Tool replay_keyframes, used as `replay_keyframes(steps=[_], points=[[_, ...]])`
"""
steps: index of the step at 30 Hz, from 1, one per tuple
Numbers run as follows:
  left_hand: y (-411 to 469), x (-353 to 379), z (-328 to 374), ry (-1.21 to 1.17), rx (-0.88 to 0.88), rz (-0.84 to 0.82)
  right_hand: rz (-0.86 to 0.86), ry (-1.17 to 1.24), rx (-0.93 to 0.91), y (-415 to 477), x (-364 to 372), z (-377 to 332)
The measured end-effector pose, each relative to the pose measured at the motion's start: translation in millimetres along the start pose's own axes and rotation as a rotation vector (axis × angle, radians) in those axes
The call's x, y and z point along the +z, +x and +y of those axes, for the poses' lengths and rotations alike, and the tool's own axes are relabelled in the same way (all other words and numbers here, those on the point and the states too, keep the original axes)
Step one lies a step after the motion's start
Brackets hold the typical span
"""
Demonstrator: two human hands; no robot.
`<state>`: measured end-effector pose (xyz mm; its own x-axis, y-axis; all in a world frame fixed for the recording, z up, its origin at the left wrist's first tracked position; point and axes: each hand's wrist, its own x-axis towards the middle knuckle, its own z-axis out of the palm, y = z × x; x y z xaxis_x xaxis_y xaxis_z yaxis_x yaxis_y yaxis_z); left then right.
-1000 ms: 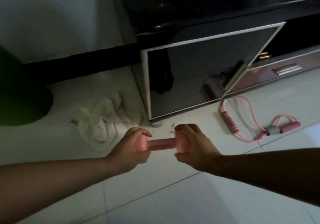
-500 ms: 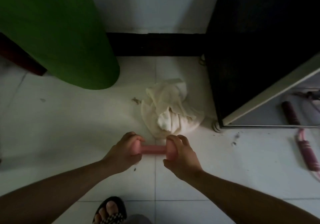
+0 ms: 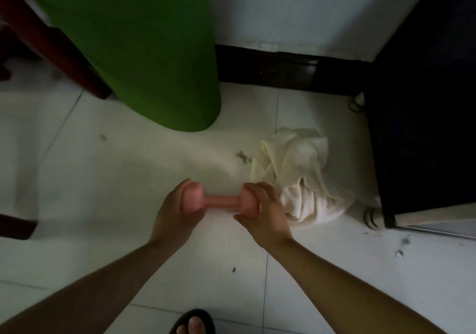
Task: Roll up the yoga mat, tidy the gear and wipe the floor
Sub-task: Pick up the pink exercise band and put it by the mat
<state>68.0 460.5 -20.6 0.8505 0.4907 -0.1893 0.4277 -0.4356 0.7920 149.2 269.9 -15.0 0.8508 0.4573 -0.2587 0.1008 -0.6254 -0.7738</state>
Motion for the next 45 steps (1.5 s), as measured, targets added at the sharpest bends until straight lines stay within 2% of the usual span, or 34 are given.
replay_keyframes(steps=[3, 5, 11, 19, 22, 25, 29, 33, 35, 37, 39, 45], points=[[1.4, 3.3, 0.3, -0.038, -0.07, 0.089, -0.011, -0.057, -0.034, 15.1, -1.7, -5.5], [0.3, 2.4, -5.4, -0.064, -0.025, 0.109, -0.025, -0.072, -0.032, 19.0, -2.4, -5.0], [0.4, -9.6, -16.6, -0.166, 0.058, 0.024, -0.198, -0.249, -0.085, 23.9, -8.8, 11.1], [62.9, -12.2, -3.4, -0.019, 0.187, 0.023, -0.078, -0.202, -0.091, 64.3, -13.5, -5.8], [97.1, -11.9, -1.2, 0.056, 0.248, 0.044, -0.005, -0.179, -0.071, 90.6, -14.4, -14.2], [125.8, -9.9, 1.2, 0.126, 0.283, 0.091, -0.001, -0.207, -0.019, 114.8, -14.7, -23.3], [151.8, -11.0, 9.6, 0.215, 0.308, 0.055, 0.078, -0.169, 0.017, 137.6, -17.7, -35.1], [154.7, -13.4, 8.4, 0.233, 0.265, 0.007, 0.104, -0.145, 0.028, 137.3, -28.6, -39.7], [145.0, -13.0, 13.9, 0.29, 0.253, 0.056, 0.113, -0.13, 0.015, 126.5, -38.2, -39.3], [130.0, -11.7, 24.7, 0.399, 0.358, 0.1, 0.096, -0.121, -0.007, 109.2, -50.2, -36.7], [115.0, -8.9, 39.8, 0.45, 0.475, 0.053, 0.078, -0.113, -0.01, 86.2, -64.2, -32.1], [68.3, 6.8, 94.3, 0.43, 0.635, -0.308, 0.004, -0.095, 0.048, -2.0, -110.4, -14.4]])
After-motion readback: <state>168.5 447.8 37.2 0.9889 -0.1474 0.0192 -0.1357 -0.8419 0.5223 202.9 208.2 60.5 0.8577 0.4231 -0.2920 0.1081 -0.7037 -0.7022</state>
